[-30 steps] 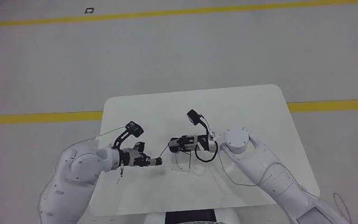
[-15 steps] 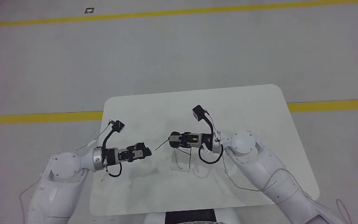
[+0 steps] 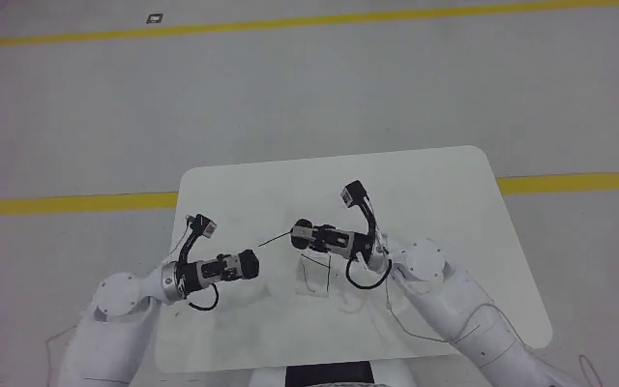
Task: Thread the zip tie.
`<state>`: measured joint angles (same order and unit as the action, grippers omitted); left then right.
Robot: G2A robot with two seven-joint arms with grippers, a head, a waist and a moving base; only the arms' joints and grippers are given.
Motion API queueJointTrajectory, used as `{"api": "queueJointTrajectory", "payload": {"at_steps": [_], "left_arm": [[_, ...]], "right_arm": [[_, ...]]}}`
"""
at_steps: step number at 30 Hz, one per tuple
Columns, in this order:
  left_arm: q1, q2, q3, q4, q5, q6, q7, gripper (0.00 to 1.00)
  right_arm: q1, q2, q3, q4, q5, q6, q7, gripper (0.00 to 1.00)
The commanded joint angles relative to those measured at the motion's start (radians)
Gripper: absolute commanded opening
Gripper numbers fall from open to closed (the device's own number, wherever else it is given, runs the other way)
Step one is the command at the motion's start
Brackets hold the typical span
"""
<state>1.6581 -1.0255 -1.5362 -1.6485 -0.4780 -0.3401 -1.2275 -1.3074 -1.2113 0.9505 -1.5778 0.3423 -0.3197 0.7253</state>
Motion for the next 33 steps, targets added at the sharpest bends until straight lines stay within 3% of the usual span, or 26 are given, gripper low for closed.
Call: {"api": "queueJointTrajectory", "payload": {"at_steps": [1, 8, 16, 19, 22, 29, 33], "left_arm": [[-0.003, -0.011, 0.002, 0.030, -0.076, 0.000, -0.028, 1.00], [-0.020, -0.059, -0.014, 0.112, -0.206, 0.000, -0.116, 1.00], [-0.021, -0.060, -0.007, 0.109, -0.220, 0.008, -0.109, 1.00], [-0.036, -0.060, 0.011, 0.146, -0.222, 0.004, -0.099, 1.00], [-0.056, -0.065, 0.045, 0.195, -0.344, 0.014, -0.162, 1.00], [-0.096, -0.037, 0.139, 0.232, -0.447, 0.000, -0.162, 1.00], [-0.101, -0.034, 0.142, 0.238, -0.449, 0.000, -0.162, 1.00]], "right_arm": [[0.004, -0.005, -0.012, 0.005, 0.005, -0.020, -0.021, 0.00], [0.039, -0.030, -0.086, 0.048, 0.049, -0.020, -0.008, 0.00], [0.029, -0.032, -0.088, 0.039, 0.079, -0.020, -0.018, 0.00], [0.017, -0.037, -0.084, 0.042, 0.137, -0.020, -0.001, 0.00], [0.009, -0.045, -0.088, 0.045, 0.188, -0.020, 0.023, 0.00], [0.030, -0.069, -0.113, 0.106, 0.228, -0.020, 0.083, 0.00], [0.036, -0.071, -0.119, 0.118, 0.229, -0.020, 0.091, 0.00]]}}
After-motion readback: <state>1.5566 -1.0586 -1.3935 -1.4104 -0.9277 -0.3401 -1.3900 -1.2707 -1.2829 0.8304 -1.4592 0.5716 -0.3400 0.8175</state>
